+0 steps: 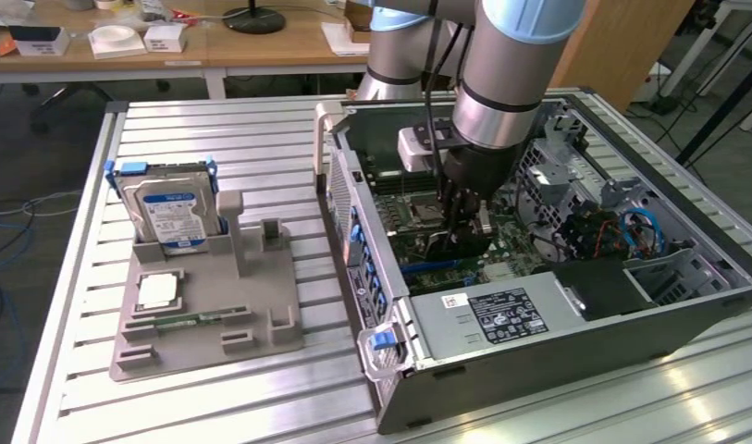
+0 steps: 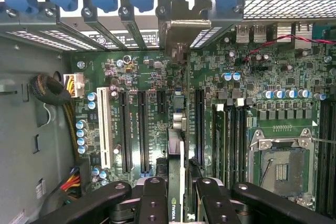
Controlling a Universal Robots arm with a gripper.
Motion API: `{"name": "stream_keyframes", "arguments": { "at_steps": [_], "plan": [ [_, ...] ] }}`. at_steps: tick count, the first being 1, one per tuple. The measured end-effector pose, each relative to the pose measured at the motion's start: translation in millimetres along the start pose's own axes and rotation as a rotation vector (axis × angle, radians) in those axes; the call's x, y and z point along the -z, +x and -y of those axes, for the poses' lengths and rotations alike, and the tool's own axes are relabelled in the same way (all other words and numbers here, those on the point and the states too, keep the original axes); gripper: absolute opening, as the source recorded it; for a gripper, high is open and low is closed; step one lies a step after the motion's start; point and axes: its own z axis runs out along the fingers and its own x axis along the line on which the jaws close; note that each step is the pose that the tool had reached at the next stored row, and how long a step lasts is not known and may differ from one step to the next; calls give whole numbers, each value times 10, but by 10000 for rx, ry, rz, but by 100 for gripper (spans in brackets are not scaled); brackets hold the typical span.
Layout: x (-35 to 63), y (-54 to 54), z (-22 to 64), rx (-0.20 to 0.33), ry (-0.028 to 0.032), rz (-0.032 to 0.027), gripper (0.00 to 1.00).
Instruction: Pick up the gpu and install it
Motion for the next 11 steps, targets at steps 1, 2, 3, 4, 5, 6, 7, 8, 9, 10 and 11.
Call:
{"name": "stream_keyframes", "arguments": {
  "at_steps": [1, 2, 3, 4, 5, 6, 7, 8, 9, 10, 11],
  "plan": [
    [0, 0, 0, 1, 0, 1, 26],
    [0, 0, 0, 0, 0, 0, 26],
    [0, 0, 0, 1, 0, 0, 26],
    [0, 0, 0, 0, 0, 1, 26],
    [0, 0, -2, -1, 0, 1, 26],
    [-1, 0, -12, -4, 0, 2, 26],
    [-1, 2, -29, -7, -1, 2, 26],
    [-1, 2, -41, -10, -7, -3, 26],
    [-1, 2, -46, -12, -20, -11, 26],
    [-4, 3, -51, -11, -25, -15, 26],
    [-10, 3, -53, -11, -25, -16, 26]
  ]
}}
